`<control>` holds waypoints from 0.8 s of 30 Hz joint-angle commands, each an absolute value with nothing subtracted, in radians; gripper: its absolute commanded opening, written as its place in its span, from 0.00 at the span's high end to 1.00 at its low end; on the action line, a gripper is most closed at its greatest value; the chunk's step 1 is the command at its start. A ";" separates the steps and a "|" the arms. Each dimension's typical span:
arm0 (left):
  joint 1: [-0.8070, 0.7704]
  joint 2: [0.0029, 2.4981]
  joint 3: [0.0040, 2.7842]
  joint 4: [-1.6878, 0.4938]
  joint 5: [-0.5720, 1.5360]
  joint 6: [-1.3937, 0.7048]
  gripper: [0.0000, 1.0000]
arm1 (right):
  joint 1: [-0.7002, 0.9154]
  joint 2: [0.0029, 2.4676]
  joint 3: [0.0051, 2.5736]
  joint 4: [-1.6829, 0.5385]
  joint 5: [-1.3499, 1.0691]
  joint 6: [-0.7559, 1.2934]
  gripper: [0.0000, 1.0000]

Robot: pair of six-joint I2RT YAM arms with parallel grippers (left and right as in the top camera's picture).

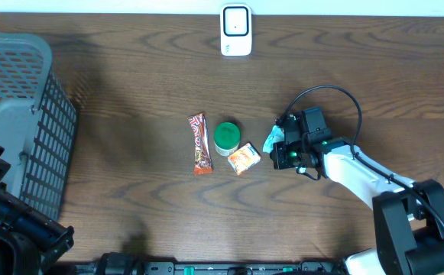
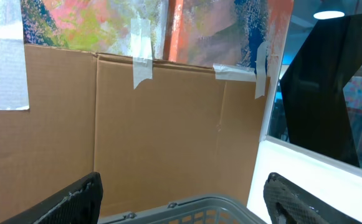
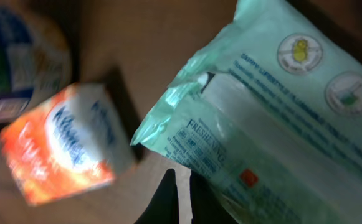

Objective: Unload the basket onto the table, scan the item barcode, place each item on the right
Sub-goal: 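Grasp the mint-green wipes pack with the right gripper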

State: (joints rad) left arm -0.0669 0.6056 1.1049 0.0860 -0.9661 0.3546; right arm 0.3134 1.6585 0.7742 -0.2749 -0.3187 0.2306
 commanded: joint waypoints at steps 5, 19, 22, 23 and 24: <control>-0.062 0.596 1.103 0.090 -0.954 0.329 0.17 | 0.321 1.675 0.784 -0.160 -0.257 0.279 0.93; -0.062 0.596 1.102 0.080 -0.953 0.315 0.17 | 0.259 1.628 0.943 -0.310 -0.078 0.381 0.99; -0.062 0.596 1.102 0.080 -0.953 0.313 0.17 | 0.217 1.628 0.953 -0.403 0.029 0.381 0.99; -0.062 0.596 1.102 0.079 -0.953 0.308 0.17 | 0.201 1.628 0.953 -0.421 0.054 0.381 0.99; -0.062 0.596 1.102 0.076 -0.953 0.304 0.17 | 0.180 1.628 0.953 -0.438 0.076 0.381 0.99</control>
State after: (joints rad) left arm -0.0669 0.6056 1.1049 0.0772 -0.9657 0.3283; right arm 0.2234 1.6447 0.9401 -0.4084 -0.0628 0.3679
